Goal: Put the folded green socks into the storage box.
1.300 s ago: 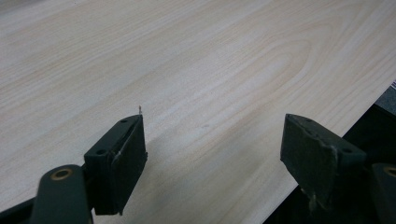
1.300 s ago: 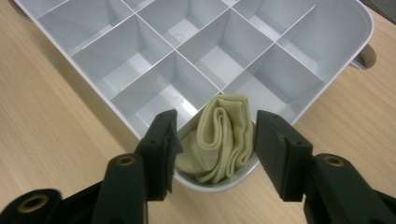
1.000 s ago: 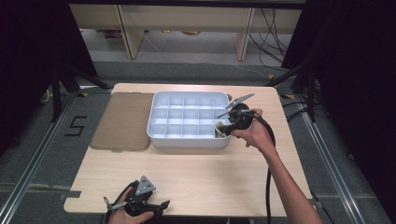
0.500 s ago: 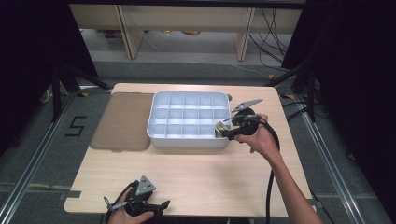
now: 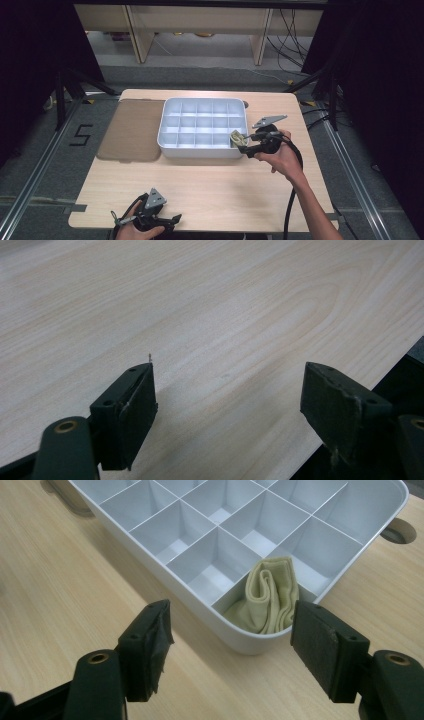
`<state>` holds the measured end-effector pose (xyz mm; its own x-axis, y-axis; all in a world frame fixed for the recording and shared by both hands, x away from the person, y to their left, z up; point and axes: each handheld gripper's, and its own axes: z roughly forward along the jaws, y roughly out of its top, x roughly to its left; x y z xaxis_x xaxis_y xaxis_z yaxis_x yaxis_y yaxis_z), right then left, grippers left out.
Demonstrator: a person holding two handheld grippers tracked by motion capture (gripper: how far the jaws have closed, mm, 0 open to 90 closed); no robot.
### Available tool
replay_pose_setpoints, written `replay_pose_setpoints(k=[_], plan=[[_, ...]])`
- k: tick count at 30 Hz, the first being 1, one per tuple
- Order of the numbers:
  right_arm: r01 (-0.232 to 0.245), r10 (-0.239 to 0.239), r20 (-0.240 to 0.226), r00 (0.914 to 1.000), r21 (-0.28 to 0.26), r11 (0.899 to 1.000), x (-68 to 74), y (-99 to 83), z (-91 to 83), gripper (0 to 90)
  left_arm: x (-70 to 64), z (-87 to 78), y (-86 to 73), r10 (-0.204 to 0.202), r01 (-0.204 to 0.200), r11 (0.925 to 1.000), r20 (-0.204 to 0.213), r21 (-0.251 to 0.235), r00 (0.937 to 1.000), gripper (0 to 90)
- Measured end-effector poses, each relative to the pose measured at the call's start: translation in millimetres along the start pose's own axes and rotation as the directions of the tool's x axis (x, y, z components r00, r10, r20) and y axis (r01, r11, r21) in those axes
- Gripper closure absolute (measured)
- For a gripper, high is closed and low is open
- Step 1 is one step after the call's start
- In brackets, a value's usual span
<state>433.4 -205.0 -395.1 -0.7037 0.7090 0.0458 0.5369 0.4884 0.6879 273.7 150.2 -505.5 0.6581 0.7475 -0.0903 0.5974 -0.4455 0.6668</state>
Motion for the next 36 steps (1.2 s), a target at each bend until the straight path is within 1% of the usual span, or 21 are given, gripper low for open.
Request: replay_pose_setpoints(k=[1, 2, 3, 4, 5, 6, 7, 9, 10, 11, 12, 15, 18, 20, 21, 24, 26, 27, 30, 34, 36], plan=[[-0.007, 0.007, 0.006, 1.0000, -0.036, 0.999, 1.1, -2.2, 2.4, 33.1, -1.4, 1.9, -0.7, -0.034, 0.034, 0.9992, -0.008, -0.021, 0.9994, 21.8], [0.007, -0.007, 0.006, 1.0000, -0.012, 1.000, 0.6, -3.3, -1.5, 33.0, -0.8, 0.4, -0.5, -0.023, 0.023, 0.9997, 0.000, -0.009, 0.9997, 21.8], [-0.016, 0.016, 0.012, 0.9998, -0.056, 0.998, 2.4, -6.3, 0.9, 32.9, -0.7, -0.1, -0.4, -0.018, 0.018, 0.9998, -0.002, -0.008, 0.9998, 21.8], [-0.021, 0.021, 0.003, 0.9998, -0.028, 0.999, 2.9, -6.6, -2.7, 32.8, -0.3, -0.3, -0.2, -0.005, 0.005, 0.9999, -0.002, -0.009, 1.0000, 21.8], [-0.017, 0.018, 0.009, 0.9998, -0.069, 0.997, 4.0, -10.1, -0.7, 32.6, 0.0, -0.4, -0.1, 0.000, 0.000, 1.0000, -0.006, -0.002, 1.0000, 21.7], [-0.016, 0.016, -0.002, 0.9999, -0.044, 0.999, 4.4, -11.4, -4.0, 32.4, 0.0, -0.4, -0.1, 0.000, 0.000, 1.0000, -0.006, -0.002, 1.0000, 21.8], [-0.050, 0.049, -0.017, 0.9987, -0.040, 0.998, 7.7, -12.9, -5.0, 32.0, -2.9, 1.4, -0.3, -0.039, 0.039, 0.9990, -0.009, -0.021, 0.9992, 21.8], [-0.020, 0.019, -0.011, 0.9998, -0.093, 0.995, 7.3, -19.8, -2.5, 31.8, -1.5, -1.0, 0.2, -0.005, 0.005, 1.0000, 0.000, -0.001, 1.0000, 21.8], [-0.051, 0.049, -0.024, 0.9985, -0.066, 0.997, 10.1, -21.1, -4.9, 31.8, -1.2, -0.7, 0.3, 0.000, 0.000, 1.0000, -0.003, 0.000, 1.0000, 21.8], [-0.036, 0.034, -0.025, 0.9991, -0.068, 0.997, 8.9, -23.0, -4.4, 31.7, -3.2, 1.1, 0.0, -0.031, 0.031, 0.9993, -0.007, -0.021, 0.9995, 21.8], [-0.060, 0.058, -0.028, 0.9979, -0.079, 0.995, 11.7, -25.5, -2.6, 31.6, -2.1, -0.2, 0.0, -0.015, 0.015, 0.9999, 0.004, -0.004, 0.9999, 21.8], [-0.029, 0.028, -0.017, 0.9995, -0.071, 0.997, 11.2, -30.2, -5.6, 31.2, -2.1, -0.3, 0.4, -0.016, 0.016, 0.9998, 0.005, -0.008, 0.9999, 21.8], [-0.043, 0.041, -0.020, 0.9989, -0.098, 0.994, 14.4, -34.7, -5.4, 30.7, -1.4, 0.5, 0.3, 0.002, -0.002, 1.0000, -0.004, -0.001, 1.0000, 21.8], [-0.055, 0.053, -0.027, 0.9982, -0.062, 0.997, 18.0, -37.3, -8.5, 30.3, -1.8, -0.2, 0.6, 0.003, -0.003, 1.0000, 0.002, -0.004, 1.0000, 21.8], [-0.025, 0.024, -0.017, 0.9996, -0.076, 0.997, 16.7, -39.0, -7.6, 30.2, -2.3, -0.2, 0.5, -0.004, 0.004, 1.0000, 0.002, -0.005, 1.0000, 21.8], [-0.029, 0.028, -0.019, 0.9994, -0.088, 0.996, 19.6, -43.7, -6.3, 29.2, -2.5, 1.7, 0.2, -0.010, 0.010, 0.9997, -0.010, -0.020, 0.9999, 21.7], [-0.041, 0.040, -0.025, 0.9989, -0.069, 0.997, 21.7, -46.0, -8.5, 29.0, -0.6, -0.3, 0.6, 0.016, -0.016, 0.9999, -0.005, 0.003, 0.9999, 21.7], [-0.038, 0.037, -0.023, 0.9990, -0.071, 0.997, 21.6, -46.9, -8.5, 28.7, -2.1, -0.1, 0.2, -0.009, 0.009, 0.9999, 0.002, -0.008, 1.0000, 21.8], [-0.037, 0.035, -0.021, 0.9992, -0.076, 0.996, 23.7, -52.8, -8.5, 28.2, -1.6, -0.7, 0.4, 0.004, -0.004, 1.0000, -0.005, 0.001, 1.0000, 21.7], [-0.041, 0.038, -0.037, 0.9986, -0.075, 0.996, 27.8, -59.5, -8.2, 27.6, -4.3, 1.5, 0.0, -0.035, 0.035, 0.9991, -0.005, -0.024, 0.9994, 21.8], [-0.052, 0.049, -0.051, 0.9975, -0.070, 0.996, 31.9, -63.0, -8.2, 27.1, -1.3, -0.4, 0.7, 0.013, -0.013, 0.9999, -0.003, -0.001, 0.9999, 21.8]])
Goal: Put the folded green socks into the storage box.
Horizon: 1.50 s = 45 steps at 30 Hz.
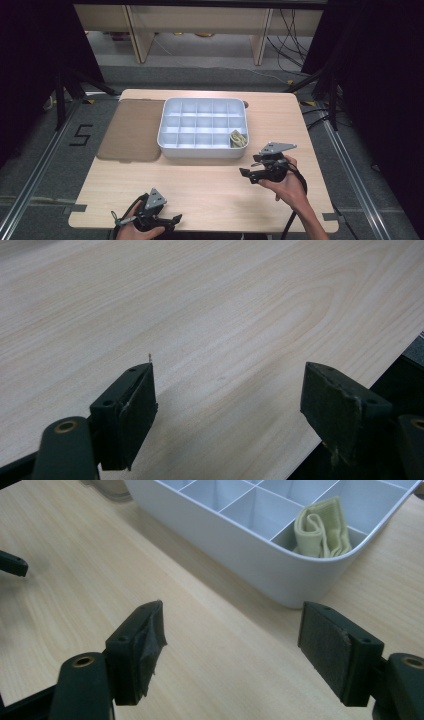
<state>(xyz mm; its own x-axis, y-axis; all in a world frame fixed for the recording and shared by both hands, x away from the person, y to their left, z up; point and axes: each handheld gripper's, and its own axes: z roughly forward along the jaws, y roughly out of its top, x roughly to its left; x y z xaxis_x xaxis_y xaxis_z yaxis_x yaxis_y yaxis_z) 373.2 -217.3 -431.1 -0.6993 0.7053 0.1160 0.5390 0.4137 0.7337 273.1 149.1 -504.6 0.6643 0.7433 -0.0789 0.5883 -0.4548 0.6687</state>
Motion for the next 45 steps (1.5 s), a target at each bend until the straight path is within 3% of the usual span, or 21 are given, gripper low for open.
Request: replay_pose_setpoints(k=[1, 2, 5, 8, 9, 10, 11, 12, 17, 18, 20, 22, 25, 27, 28, 30, 35, 37, 38, 39, 45], plan=[[0.003, -0.003, 0.001, 1.0000, -0.002, 1.000, 0.7, -1.2, 0.5, 26.9, -2.4, 1.8, -0.5, -0.041, 0.040, 0.9990, -0.003, -0.020, 0.9992, 21.8], [0.012, -0.012, 0.001, 0.9999, -0.003, 1.000, 0.5, -2.4, 0.0, 26.3, -2.4, 2.0, -0.6, -0.045, 0.045, 0.9988, -0.002, -0.020, 0.9990, 21.8], [-0.005, 0.005, 0.000, 1.0000, -0.002, 1.000, 3.7, -5.1, 2.8, 24.7, -0.7, 1.1, -0.2, -0.025, 0.025, 0.9997, 0.000, -0.005, 0.9997, 21.8], [0.020, -0.020, -0.003, 0.9998, 0.007, 1.000, 6.4, -5.8, 5.7, 20.6, -0.1, 1.3, -0.2, -0.022, 0.022, 0.9998, 0.001, 0.001, 0.9998, 21.8], [-0.003, 0.004, -0.016, 0.9999, 0.015, 1.000, 9.9, -6.8, 6.0, 19.9, -0.5, 1.5, -0.4, -0.027, 0.027, 0.9996, 0.004, -0.002, 0.9996, 21.8], [0.034, -0.034, -0.011, 0.9994, 0.005, 0.999, 7.4, -7.1, 6.7, 19.3, -0.4, 2.1, -0.5, -0.025, 0.025, 0.9997, 0.006, -0.004, 0.9997, 21.8], [0.004, -0.004, -0.017, 0.9998, 0.000, 1.000, 10.7, -8.5, 7.2, 18.9, -0.5, 2.0, -0.3, -0.017, 0.017, 0.9998, 0.007, -0.004, 0.9998, 21.8], [0.025, -0.025, -0.015, 0.9996, 0.004, 1.000, 9.2, -9.2, 6.3, 18.3, 0.0, 1.5, 0.2, -0.005, 0.005, 1.0000, 0.005, -0.003, 1.0000, 21.7], [-0.001, 0.002, -0.021, 0.9998, 0.008, 1.000, 10.9, -17.3, 5.6, 17.4, -0.4, 0.5, 0.0, -0.019, 0.019, 0.9998, -0.002, -0.002, 0.9998, 21.8], [0.023, -0.023, -0.016, 0.9996, -0.003, 1.000, 8.8, -20.1, 6.7, 17.2, -0.6, 1.0, -0.1, -0.025, 0.025, 0.9996, 0.001, -0.009, 0.9997, 21.8], [0.009, -0.008, -0.022, 0.9997, 0.011, 1.000, 9.6, -24.3, 6.2, 17.3, -2.4, 1.9, -0.1, -0.047, 0.048, 0.9985, 0.003, -0.027, 0.9989, 21.8], [0.011, -0.010, -0.017, 0.9998, 0.009, 1.000, 9.1, -28.7, 6.5, 17.3, -1.5, -0.2, 0.5, -0.024, 0.024, 0.9996, 0.009, -0.012, 0.9997, 21.8], [0.006, -0.006, -0.021, 0.9998, 0.002, 1.000, 9.3, -34.3, 5.4, 17.4, -2.6, 1.7, 0.1, -0.044, 0.044, 0.9986, -0.002, -0.029, 0.9990, 21.8], [-0.022, 0.022, -0.028, 0.9994, 0.005, 1.000, 12.2, -38.4, 4.9, 17.4, -2.7, 1.6, 0.1, -0.045, 0.045, 0.9986, -0.001, -0.028, 0.9990, 21.8], [0.010, -0.010, -0.028, 0.9996, 0.004, 1.000, 10.3, -40.1, 4.8, 17.4, -3.0, 1.2, 0.2, -0.047, 0.047, 0.9985, 0.000, -0.028, 0.9989, 21.8], [0.013, -0.013, -0.029, 0.9995, 0.005, 1.000, 11.2, -43.5, 4.3, 17.4, -3.0, 1.3, 0.2, -0.046, 0.046, 0.9985, 0.001, -0.029, 0.9989, 21.7], [0.009, -0.009, -0.030, 0.9995, 0.009, 1.000, 13.5, -51.5, 2.6, 17.1, -0.5, -1.5, 0.9, -0.004, 0.004, 1.0000, 0.003, -0.007, 1.0000, 21.8], [0.008, -0.007, -0.038, 0.9992, 0.006, 1.000, 14.5, -54.2, 2.1, 17.0, -3.2, 0.4, 0.5, -0.046, 0.046, 0.9984, 0.005, -0.032, 0.9989, 21.8], [0.013, -0.013, -0.035, 0.9993, 0.007, 1.000, 14.7, -56.2, 1.4, 16.9, -2.5, -1.1, 0.7, -0.028, 0.029, 0.9994, 0.011, -0.017, 0.9995, 21.8], [-0.012, 0.012, -0.039, 0.9992, 0.009, 1.000, 17.2, -57.9, 1.0, 16.9, -2.3, -1.3, 1.0, -0.018, 0.018, 0.9997, 0.010, -0.017, 0.9998, 21.8], [0.008, -0.007, -0.040, 0.9992, 0.012, 1.000, 17.6, -67.3, -0.2, 16.7, -2.0, -1.4, 1.1, -0.018, 0.018, 0.9996, 0.009, -0.022, 0.9998, 21.8]])
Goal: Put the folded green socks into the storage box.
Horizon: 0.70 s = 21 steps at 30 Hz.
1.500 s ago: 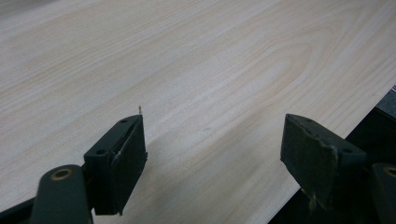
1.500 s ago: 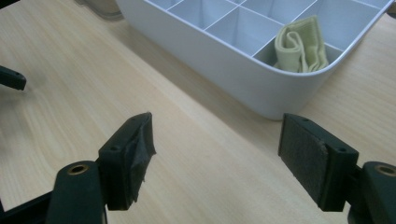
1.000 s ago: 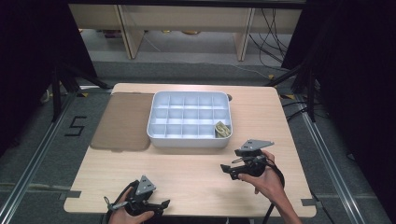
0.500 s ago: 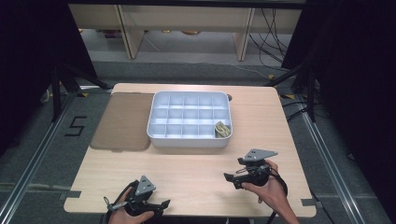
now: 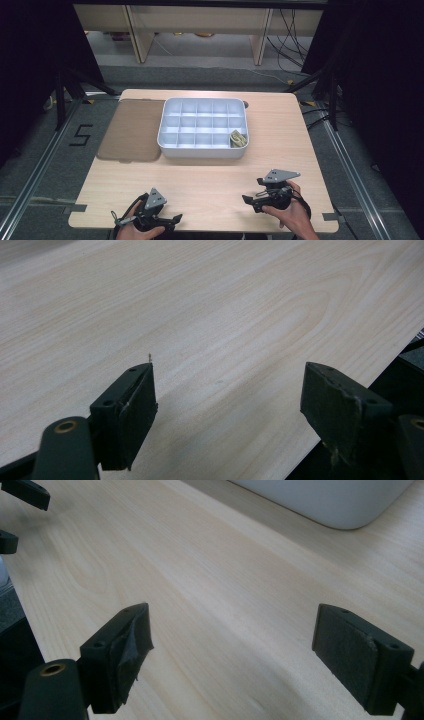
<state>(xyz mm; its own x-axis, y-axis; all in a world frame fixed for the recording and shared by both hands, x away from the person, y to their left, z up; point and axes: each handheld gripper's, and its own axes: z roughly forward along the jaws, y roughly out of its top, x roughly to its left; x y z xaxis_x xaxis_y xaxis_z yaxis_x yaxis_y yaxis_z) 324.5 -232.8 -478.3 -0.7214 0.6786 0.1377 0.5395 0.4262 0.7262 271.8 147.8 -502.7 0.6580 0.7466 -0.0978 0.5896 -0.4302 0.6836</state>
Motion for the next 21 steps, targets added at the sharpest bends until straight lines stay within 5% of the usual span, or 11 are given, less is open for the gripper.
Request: replay_pose_setpoints(k=[3, 4, 5, 9, 21], plan=[[0.003, -0.003, 0.009, 1.0000, -0.003, 1.000, -0.2, -3.8, -1.5, 16.7, 0.2, -0.3, 0.2, 0.003, -0.003, 1.0000, 0.000, 0.000, 1.0000, 21.8], [-0.034, 0.034, 0.003, 0.9994, 0.004, 0.999, 2.8, -5.8, -2.1, 16.7, 0.4, -0.4, 0.3, 0.003, -0.003, 1.0000, 0.002, 0.001, 1.0000, 21.8], [0.000, 0.000, 0.002, 1.0000, -0.001, 1.000, -0.2, -7.3, -1.6, 16.7, 0.1, -0.4, 0.2, 0.000, 0.000, 1.0000, 0.002, 0.001, 1.0000, 21.8], [0.006, -0.006, -0.003, 1.0000, -0.001, 1.000, 0.6, -13.2, -3.9, 16.7, 0.4, -0.5, 0.3, 0.004, -0.004, 1.0000, 0.002, 0.002, 1.0000, 21.8], [-0.009, 0.009, 0.011, 0.9999, 0.019, 1.000, 8.7, -30.8, -10.7, 16.6, -1.2, 0.6, -0.1, -0.015, 0.015, 0.9999, -0.007, -0.004, 0.9999, 21.8]])
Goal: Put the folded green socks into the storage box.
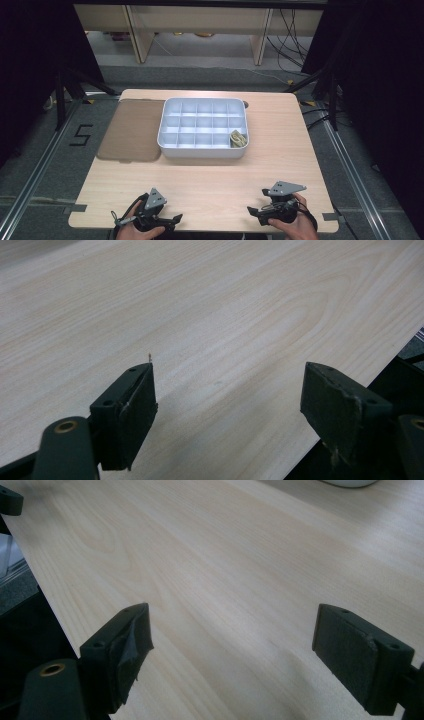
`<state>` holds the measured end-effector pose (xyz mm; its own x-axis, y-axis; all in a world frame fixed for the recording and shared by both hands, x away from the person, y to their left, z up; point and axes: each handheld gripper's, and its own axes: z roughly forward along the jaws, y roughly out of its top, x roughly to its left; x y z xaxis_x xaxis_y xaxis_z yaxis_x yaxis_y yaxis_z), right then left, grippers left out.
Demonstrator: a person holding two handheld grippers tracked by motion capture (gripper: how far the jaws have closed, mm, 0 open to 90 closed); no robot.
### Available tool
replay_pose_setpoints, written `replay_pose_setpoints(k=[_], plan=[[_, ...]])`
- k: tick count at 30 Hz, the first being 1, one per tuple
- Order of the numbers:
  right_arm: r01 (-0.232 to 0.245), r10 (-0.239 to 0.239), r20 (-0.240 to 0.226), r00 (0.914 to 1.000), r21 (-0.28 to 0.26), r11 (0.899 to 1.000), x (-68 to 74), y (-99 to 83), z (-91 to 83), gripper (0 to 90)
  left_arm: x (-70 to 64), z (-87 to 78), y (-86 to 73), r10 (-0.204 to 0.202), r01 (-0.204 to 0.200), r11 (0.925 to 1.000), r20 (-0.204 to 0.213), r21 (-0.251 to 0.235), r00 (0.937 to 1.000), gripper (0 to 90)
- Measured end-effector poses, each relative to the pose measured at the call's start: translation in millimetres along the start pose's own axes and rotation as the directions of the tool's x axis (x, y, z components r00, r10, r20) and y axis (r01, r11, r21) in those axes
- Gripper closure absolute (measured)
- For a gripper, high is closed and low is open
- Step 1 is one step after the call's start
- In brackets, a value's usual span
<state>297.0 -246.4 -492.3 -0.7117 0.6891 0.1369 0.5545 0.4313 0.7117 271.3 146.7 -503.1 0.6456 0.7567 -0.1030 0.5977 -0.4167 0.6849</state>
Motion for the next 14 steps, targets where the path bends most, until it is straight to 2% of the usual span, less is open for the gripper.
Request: replay_pose_setpoints(k=[4, 7, 8, 11, 14], plan=[[0.012, -0.012, -0.003, 0.9999, 0.000, 1.000, -0.9, -4.3, -0.3, 16.6, 0.8, -1.2, 0.2, 0.010, -0.010, 0.9999, 0.004, 0.004, 0.9999, 21.7], [-0.006, 0.006, 0.006, 1.0000, 0.008, 1.000, -0.2, -7.4, -0.3, 16.6, 0.5, -0.6, 0.3, 0.003, -0.003, 1.0000, 0.002, -0.001, 1.0000, 21.8], [0.009, -0.009, 0.008, 0.9999, 0.003, 1.000, -1.2, -8.2, -0.2, 16.6, 0.6, -0.9, 0.3, 0.006, -0.006, 1.0000, 0.004, 0.001, 1.0000, 21.7], [-0.006, 0.006, 0.009, 0.9999, 0.004, 1.000, 0.2, -9.7, -1.1, 16.6, 0.6, -0.6, 0.1, 0.003, -0.003, 1.0000, 0.001, -0.001, 1.0000, 21.7], [0.009, -0.009, 0.010, 0.9999, 0.005, 1.000, -0.3, -10.4, -0.4, 16.6, 0.9, 0.0, 0.0, 0.003, -0.003, 1.0000, 0.001, 0.000, 1.0000, 21.7]])
